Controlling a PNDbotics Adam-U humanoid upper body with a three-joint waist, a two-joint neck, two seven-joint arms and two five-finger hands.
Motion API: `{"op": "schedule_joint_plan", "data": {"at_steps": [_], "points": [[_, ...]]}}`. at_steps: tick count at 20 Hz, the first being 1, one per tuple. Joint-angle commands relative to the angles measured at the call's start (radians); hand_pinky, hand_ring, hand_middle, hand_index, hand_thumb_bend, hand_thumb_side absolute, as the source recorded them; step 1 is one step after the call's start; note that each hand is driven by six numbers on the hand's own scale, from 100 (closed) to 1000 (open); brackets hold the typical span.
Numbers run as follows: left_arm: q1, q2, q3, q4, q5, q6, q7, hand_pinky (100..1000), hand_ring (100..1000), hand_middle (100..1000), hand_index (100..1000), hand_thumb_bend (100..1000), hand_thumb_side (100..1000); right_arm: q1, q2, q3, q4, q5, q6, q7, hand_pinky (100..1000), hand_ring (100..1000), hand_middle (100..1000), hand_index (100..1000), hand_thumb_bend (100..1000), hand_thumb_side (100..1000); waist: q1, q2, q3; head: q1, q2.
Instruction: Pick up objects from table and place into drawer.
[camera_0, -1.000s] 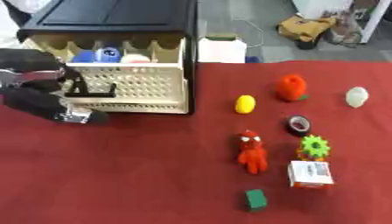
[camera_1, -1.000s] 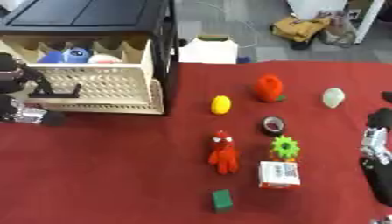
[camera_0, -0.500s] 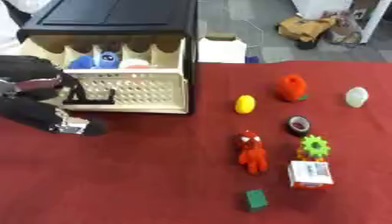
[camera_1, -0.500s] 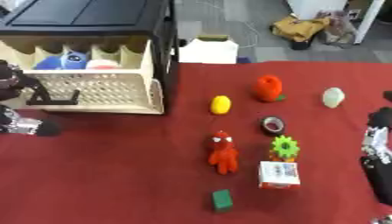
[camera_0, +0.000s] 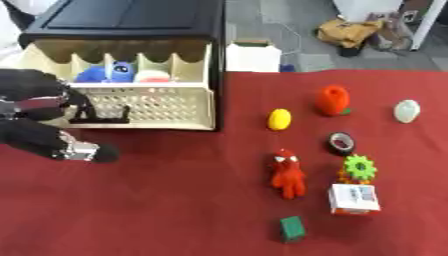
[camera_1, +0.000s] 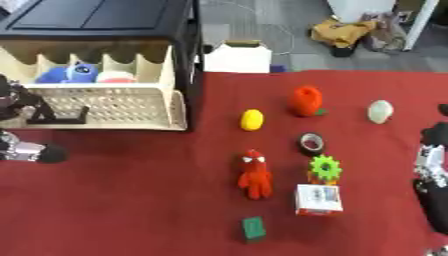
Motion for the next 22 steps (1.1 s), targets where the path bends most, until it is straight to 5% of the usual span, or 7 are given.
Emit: {"op": "schedule_joint_plan", "data": {"at_steps": [1,22], "points": [[-0.005,0.046,0.025,-0.018,0.001,0.013,-0.007,100,100,100,797,692,1000,-0.007,-0.011,-0.008,-0.013,-0.005,-0.003,0.001,561,545,431,750,100,762,-0.001,-0.020,0.002,0.004,-0.015],[0.044,0.082,0.057,-0.079,0.010,0.033,0.000,100,100,100,776,678,1000,-0.005,-0.008,-0.010,-0.013,-0.006,-0.001,-0.001,560,544,430,750,100,760,-0.007,-0.022,0.005,0.007,-0.019]]}}
